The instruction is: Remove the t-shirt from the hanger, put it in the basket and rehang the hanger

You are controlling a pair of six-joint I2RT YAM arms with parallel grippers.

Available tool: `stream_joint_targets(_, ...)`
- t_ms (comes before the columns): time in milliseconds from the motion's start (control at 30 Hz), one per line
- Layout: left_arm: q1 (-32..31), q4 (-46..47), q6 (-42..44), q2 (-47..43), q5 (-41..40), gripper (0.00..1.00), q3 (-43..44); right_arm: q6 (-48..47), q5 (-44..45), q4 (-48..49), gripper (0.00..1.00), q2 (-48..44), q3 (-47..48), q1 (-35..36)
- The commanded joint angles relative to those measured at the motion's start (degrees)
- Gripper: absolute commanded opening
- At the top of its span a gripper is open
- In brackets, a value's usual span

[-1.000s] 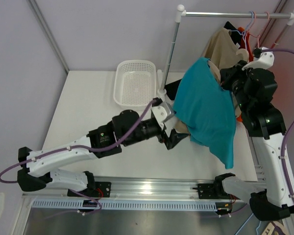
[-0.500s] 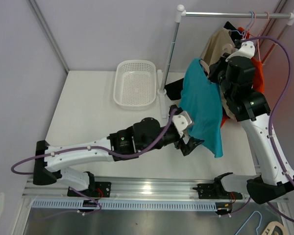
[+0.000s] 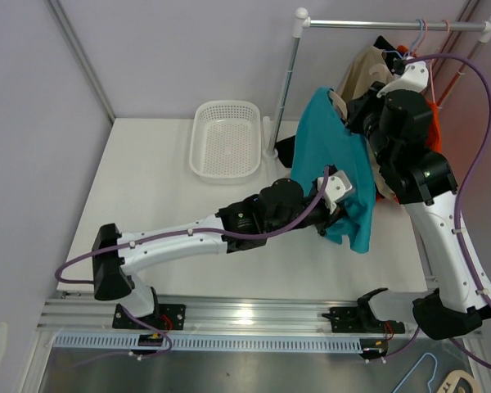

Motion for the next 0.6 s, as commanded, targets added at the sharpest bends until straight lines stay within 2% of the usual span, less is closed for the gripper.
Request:
stream_joint_targets(0, -0.43, 2.14, 0.29, -1.19, 6.20, 0.01, 5.72, -1.09, 0.91, 2.62, 0.00, -0.35, 2.44, -0.01)
stream_joint_targets(100, -4.11, 5.39, 0.47, -5.84, 12.08, 0.01, 0.72, -2.50, 0.04, 2.52, 0.00, 2.19, 4.19, -1.68)
stream_joint_targets(167, -7.10, 4.18, 0.03, -6.64, 14.64, 0.01, 0.96, -3.37, -1.71, 4.01, 0.00, 4.29, 4.02, -2.99)
stream_joint_targets(267, -14.04, 2.68, -0.41, -6.99, 18.60, 0.01, 0.36, -3.99, -4.26, 5.43, 0.00, 6.67, 4.72, -5.45)
stream_joint_targets(300, -16.67, 3.55, -0.67, -7.95, 19.92, 0.01, -2.69, -4.08, -5.05, 5.86, 0.00, 7.90, 5.07, -6.33)
stream_joint_targets(367, -17.31, 10.73, -3.12, -9.01, 33.93, 0.01, -8.40, -4.52, -6.73, 5.87, 0.00, 8.96, 6.13, -6.86)
stream_joint_targets(433, -17.23, 15.32, -6.99, -9.45, 42.13, 0.00, -15.17, -4.79, -7.69, 4.38, 0.00, 9.93, 8.31, -7.48)
stream_joint_targets(567, -13.46, 14.36, -8.65, -7.09, 42.43, 0.01, -21.26, -4.52, -9.98, 0.60, 0.00, 8.71, 10.61, -7.75)
